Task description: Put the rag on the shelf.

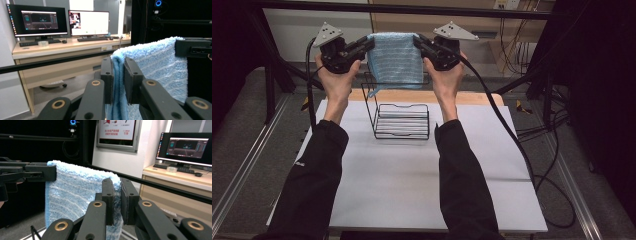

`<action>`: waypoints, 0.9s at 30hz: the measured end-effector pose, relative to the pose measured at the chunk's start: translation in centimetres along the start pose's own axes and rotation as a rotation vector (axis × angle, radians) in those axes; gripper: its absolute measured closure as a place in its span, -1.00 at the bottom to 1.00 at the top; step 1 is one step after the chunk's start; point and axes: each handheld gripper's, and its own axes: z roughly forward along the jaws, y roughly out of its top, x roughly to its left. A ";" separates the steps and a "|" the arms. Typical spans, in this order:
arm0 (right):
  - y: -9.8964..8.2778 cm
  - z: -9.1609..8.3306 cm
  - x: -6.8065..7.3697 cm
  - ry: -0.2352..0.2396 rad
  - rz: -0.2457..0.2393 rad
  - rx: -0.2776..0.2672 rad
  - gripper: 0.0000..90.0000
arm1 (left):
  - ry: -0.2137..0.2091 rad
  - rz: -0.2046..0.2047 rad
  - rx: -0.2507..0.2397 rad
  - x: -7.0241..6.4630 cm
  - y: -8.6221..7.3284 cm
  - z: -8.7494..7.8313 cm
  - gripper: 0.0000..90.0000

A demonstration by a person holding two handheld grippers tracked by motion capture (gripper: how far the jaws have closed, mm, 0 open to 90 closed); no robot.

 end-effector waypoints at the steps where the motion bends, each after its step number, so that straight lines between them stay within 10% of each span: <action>1: -0.2 0.0 0.1 0.004 0.003 0.005 0.85 | 0.000 -0.001 0.003 0.0 -0.2 -0.1 0.75; 27: -3.2 -2.3 1.0 0.078 0.004 0.064 0.84 | -0.080 0.027 0.064 -0.8 -3.3 -2.1 0.75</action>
